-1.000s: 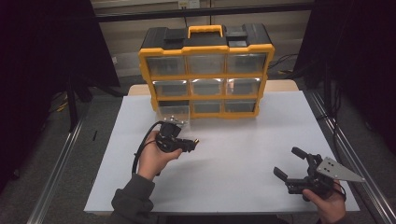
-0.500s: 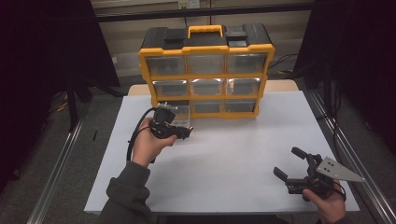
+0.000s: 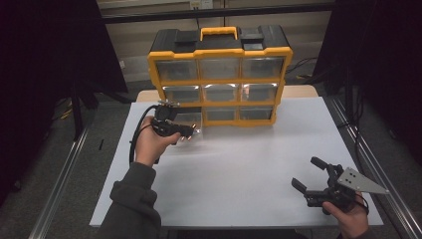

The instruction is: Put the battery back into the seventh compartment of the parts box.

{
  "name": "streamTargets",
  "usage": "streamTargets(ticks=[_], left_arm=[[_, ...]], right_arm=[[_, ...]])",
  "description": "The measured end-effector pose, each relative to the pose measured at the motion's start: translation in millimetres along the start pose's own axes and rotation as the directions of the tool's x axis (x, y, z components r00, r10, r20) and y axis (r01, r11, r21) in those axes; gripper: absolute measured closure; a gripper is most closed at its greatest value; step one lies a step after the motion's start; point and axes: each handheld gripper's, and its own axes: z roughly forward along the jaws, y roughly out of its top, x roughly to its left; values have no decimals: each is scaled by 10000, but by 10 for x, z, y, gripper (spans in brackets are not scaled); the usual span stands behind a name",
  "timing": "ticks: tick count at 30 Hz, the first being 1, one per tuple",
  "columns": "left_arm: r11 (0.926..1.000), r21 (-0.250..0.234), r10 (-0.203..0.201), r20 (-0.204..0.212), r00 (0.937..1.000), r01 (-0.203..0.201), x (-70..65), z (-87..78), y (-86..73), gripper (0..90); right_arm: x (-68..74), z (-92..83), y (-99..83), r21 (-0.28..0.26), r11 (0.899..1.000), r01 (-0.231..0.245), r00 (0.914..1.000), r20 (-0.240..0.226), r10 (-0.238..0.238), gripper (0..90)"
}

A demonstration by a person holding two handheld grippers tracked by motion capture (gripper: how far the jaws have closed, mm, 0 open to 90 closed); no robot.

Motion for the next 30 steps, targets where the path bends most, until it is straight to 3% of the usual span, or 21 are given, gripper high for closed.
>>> streamTargets(ticks=[11,16,23,30], left_arm=[[9994,-125,-324,-329,9989,320,152,0,83,775],[9987,-194,-484,-671,9966,472,197,15,99,775],[9968,-270,-765,-625,9951,750,276,30,110,775],[9957,-306,-904,-892,9919,880,333,64,118,775]], right_arm=[[-1,0,0,-13,10000,-2,10000,-25,2,15],[-2,1,1,-42,10000,-19,10000,-19,19,15],[-2,-2,1,-18,10000,-18,10000,16,18,15],[-2,-2,1,-14,10000,-14,10000,0,14,15]])
